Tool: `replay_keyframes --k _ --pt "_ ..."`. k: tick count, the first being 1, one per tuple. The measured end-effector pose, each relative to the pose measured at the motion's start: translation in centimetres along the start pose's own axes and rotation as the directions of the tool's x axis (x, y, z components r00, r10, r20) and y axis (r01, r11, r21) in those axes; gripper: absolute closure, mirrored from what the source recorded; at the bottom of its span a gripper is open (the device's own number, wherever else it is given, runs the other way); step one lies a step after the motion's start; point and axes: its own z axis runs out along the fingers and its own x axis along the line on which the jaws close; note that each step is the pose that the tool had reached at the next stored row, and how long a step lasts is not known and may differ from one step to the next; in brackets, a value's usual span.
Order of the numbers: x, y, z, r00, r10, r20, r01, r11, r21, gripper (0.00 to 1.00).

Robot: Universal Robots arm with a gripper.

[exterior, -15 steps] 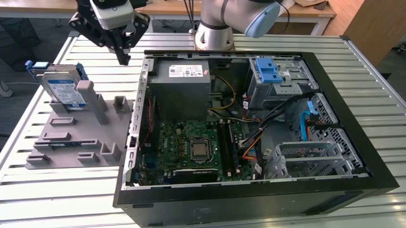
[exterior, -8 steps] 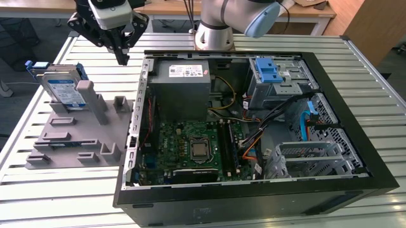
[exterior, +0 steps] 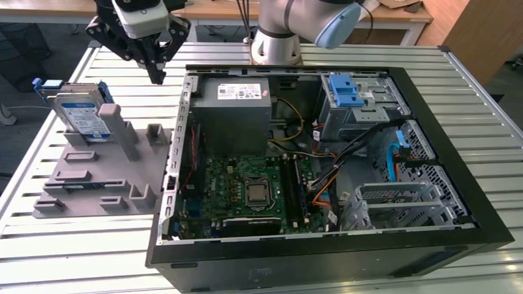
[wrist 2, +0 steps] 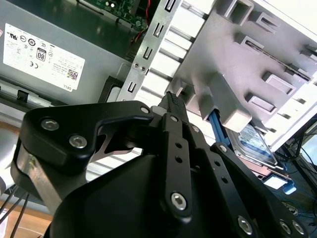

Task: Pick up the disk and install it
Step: 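Reach for the disk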

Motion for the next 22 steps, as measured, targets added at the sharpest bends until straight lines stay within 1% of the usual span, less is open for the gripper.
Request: replay_keyframes --k 9,17,19,22 --pt "0.28 -0.02 0.02 1.0 0.0 0.0 0.0 1.0 0.0001 0.89" --pt "0.77 -0.02 0.02 1.0 0.0 0.0 0.0 1.0 0.0001 0.89" --pt "0.96 0.06 0.02 1.0 0.0 0.0 0.0 1.0 0.0001 0.89" --pt "1.35 0.41 0.04 1.0 0.0 -0.0001 0.0 1.0 0.0001 0.89"
